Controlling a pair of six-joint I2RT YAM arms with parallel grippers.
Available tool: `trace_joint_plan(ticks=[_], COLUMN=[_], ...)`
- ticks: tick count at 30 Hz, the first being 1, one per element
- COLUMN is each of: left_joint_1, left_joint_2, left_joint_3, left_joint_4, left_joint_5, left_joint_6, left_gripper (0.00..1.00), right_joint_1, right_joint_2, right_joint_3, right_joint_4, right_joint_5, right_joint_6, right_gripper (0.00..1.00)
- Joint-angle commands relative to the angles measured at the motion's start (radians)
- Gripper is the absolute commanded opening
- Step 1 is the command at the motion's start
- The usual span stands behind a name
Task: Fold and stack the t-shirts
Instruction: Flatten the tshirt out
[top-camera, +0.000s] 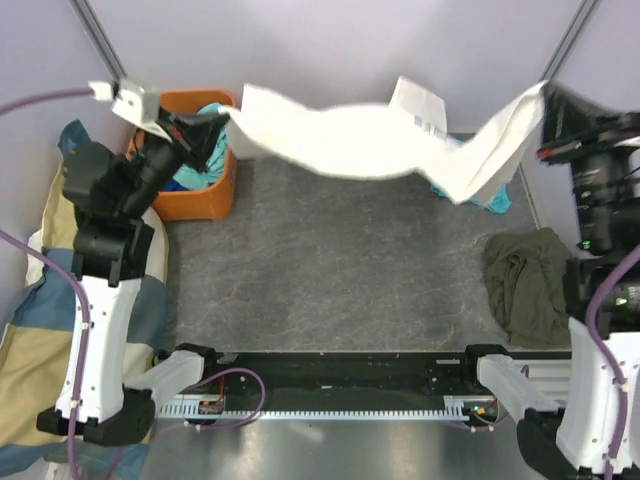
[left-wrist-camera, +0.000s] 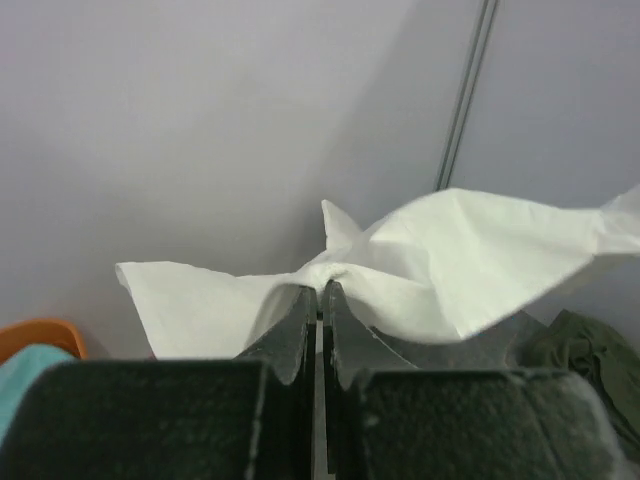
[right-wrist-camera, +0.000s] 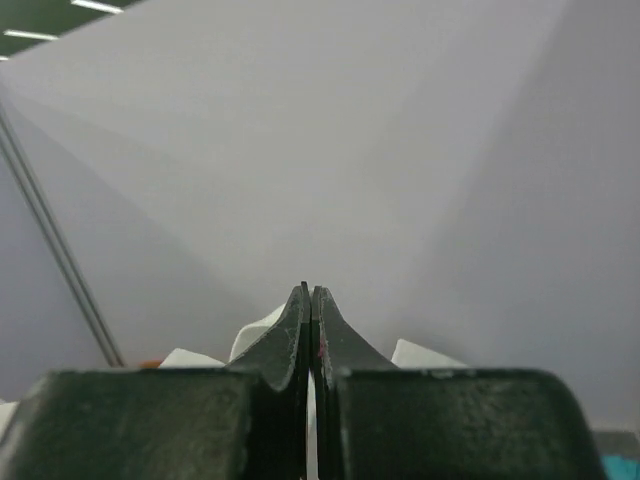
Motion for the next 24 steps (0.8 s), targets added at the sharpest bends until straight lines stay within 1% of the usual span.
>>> trace_joint_plan(ticks=[1,2,3,4,5,6,7,9,10,11,14,15,20,24], left_joint_1=[0.003,0.005,0.005,0.005,0.003,0.003,0.003,0.003,0.001,-0.003,-0.003,-0.002,-0.003,-0.002], left_joint_2=[-0.043,-0.055,-0.067,-0.074,-0.071,-0.063,-0.054,-0.026,-0.022,-0.018,-0.015,-0.028,-0.081,-0.112], left_joint_3=[-0.429,-0.498,-0.567,-0.695,-0.751,-0.801,-0.884,-0.947,-0.977,-0.989,-0.992,-0.994,-0.98,-0.965], left_joint_4=[0.098,0.123,0.153,0.187,0.237,0.264,0.282,0.298,0.327,0.33,0.308,0.264,0.174,0.089], left_joint_5=[-0.029,-0.035,-0.049,-0.058,-0.067,-0.08,-0.081,-0.101,-0.094,-0.122,-0.168,-0.176,-0.212,-0.261], left_joint_6=[-0.039,-0.068,-0.083,-0.096,-0.125,-0.142,-0.155,-0.224,-0.238,-0.272,-0.265,-0.26,-0.251,-0.226], left_gripper=[0.02,0.02,0.02,0.02,0.02,0.02,0.02,0.02,0.02,0.02,0.02,0.02,0.02,0.02], right_joint_1=[-0.001,-0.001,-0.001,-0.001,-0.001,-0.001,0.001,-0.001,-0.001,0.001,-0.001,-0.001,-0.001,0.001], right_joint_2=[-0.068,-0.089,-0.11,-0.127,-0.161,-0.179,-0.195,-0.235,-0.253,-0.261,-0.27,-0.268,-0.25,-0.245], right_joint_3=[-0.325,-0.389,-0.523,-0.592,-0.656,-0.777,-0.825,-0.905,-0.919,-0.927,-0.93,-0.922,-0.901,-0.891], right_joint_4=[-0.078,-0.078,-0.075,-0.078,-0.081,-0.081,-0.086,-0.106,-0.13,-0.144,-0.199,-0.214,-0.3,-0.376], right_joint_5=[-0.098,-0.116,-0.14,-0.157,-0.162,-0.159,-0.153,-0.148,-0.147,-0.144,-0.135,-0.131,-0.141,-0.183], right_joint_6=[0.074,0.087,0.098,0.098,0.1,0.113,0.115,0.123,0.121,0.121,0.109,0.107,0.101,0.11], right_gripper=[0.0,0.0,0.0,0.0,0.0,0.0,0.0,0.0,0.0,0.0,0.0,0.0,0.0,0.0])
